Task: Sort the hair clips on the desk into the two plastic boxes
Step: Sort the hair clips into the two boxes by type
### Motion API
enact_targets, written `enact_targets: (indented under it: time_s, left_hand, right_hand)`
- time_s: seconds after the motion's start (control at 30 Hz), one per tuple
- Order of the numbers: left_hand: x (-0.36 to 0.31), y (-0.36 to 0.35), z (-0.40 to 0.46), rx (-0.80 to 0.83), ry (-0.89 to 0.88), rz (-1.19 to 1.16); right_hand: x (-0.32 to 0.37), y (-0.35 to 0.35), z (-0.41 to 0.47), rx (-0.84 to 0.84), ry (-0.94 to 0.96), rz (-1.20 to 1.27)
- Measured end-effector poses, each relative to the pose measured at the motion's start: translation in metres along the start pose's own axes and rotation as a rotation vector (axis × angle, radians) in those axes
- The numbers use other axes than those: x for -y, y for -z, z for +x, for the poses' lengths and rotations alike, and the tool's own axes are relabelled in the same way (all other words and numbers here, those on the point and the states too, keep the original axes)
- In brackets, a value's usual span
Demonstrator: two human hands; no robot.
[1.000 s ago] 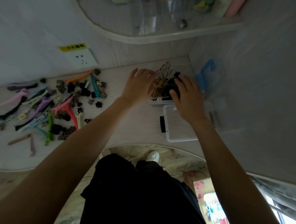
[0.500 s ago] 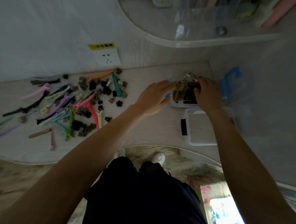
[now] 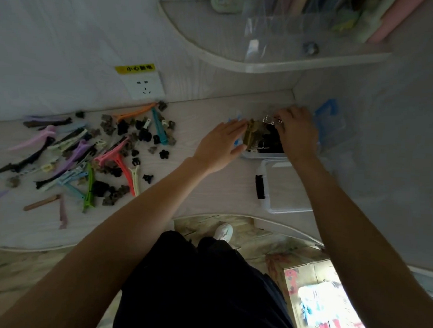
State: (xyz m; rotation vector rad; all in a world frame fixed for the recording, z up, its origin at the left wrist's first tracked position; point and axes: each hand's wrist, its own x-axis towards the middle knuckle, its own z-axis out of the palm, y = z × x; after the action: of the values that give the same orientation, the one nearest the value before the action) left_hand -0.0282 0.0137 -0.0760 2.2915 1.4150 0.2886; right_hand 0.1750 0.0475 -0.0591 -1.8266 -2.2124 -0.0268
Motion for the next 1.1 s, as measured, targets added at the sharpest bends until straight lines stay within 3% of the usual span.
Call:
enact_targets:
  time_s: [0.13,0.3,0.5,0.57,0.63,0.7,0.77,0.9,1.1]
  left_hand:
    - [-0.003,0.001,-0.001,-0.013,0.002,-0.012]
    - [-0.003,-0.001,-0.002,-0.028,0.009,-0.012]
    - [-0.003,0.001,-0.001,-0.036,0.002,-0.021]
    - [-0.004,0.003,-0.003,-0.037,-0.007,-0.079]
    - [0.0,0.006,-0.01,-0.078,0.001,-0.187]
    - [0.008,0.013,-0.028,-0.175,0.014,-0.271]
    - [0.023,0.021,-0.059,-0.297,0.044,-0.273]
    - [0.074,0.027,-0.15,-0.49,0.321,-0.23]
    - [0.147,0.015,-0.262,-0.485,0.851,-0.031]
  right_hand:
    - [0.003,-0.006,0.002,0.163,0.029,-0.01]
    - [-0.002,-0.004,-0.004,0.23,0.084,0.012]
    - [-0.004,-0.003,-0.002,0.55,0.005,0.147]
    - [-0.004,0.001,-0.003,0.495,-0.013,0.202]
    - [0.007,0.007,-0.008,0.32,0.018,0.238]
    - [0.032,0.016,-0.02,0.133,0.023,0.365]
    - [0.074,0.019,-0.039,0.085,0.037,0.543]
    - [0.156,-0.014,-0.07,0.3,0.157,0.617]
    - [0.251,-0.064,-0.102,0.64,0.238,0.459]
